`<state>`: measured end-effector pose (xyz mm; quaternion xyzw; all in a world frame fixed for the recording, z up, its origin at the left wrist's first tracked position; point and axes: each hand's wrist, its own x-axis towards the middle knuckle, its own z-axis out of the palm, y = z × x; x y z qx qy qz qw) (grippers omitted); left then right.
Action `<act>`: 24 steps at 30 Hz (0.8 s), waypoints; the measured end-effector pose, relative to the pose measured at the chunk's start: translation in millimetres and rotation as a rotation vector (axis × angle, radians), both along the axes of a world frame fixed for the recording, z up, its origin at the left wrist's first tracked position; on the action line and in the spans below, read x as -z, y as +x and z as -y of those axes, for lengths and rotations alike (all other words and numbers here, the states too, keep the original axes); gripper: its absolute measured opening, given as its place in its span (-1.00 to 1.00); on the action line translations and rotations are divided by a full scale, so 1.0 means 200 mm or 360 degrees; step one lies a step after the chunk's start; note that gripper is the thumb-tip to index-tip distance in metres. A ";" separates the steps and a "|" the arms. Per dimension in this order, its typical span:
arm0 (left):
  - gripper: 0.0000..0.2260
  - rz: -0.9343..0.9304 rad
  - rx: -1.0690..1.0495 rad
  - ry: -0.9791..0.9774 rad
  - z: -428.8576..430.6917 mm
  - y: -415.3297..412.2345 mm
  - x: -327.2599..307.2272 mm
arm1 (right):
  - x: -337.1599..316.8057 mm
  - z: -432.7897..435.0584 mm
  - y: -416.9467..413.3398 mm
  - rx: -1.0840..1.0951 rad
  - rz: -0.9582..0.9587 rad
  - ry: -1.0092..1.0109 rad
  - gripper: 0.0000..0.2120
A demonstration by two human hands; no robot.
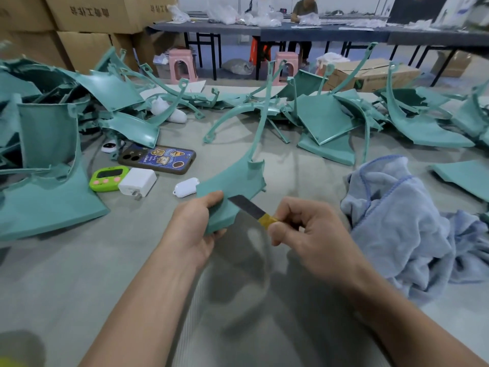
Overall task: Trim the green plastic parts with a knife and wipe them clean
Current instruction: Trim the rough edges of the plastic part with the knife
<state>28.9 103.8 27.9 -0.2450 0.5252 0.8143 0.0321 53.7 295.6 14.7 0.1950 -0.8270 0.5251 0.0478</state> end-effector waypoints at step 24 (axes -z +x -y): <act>-0.83 0.0021 -0.0028 0.0179 -0.03 0.01 -0.03 | 0.00 0.02 0.02 0.0080 -0.0130 0.0173 -0.83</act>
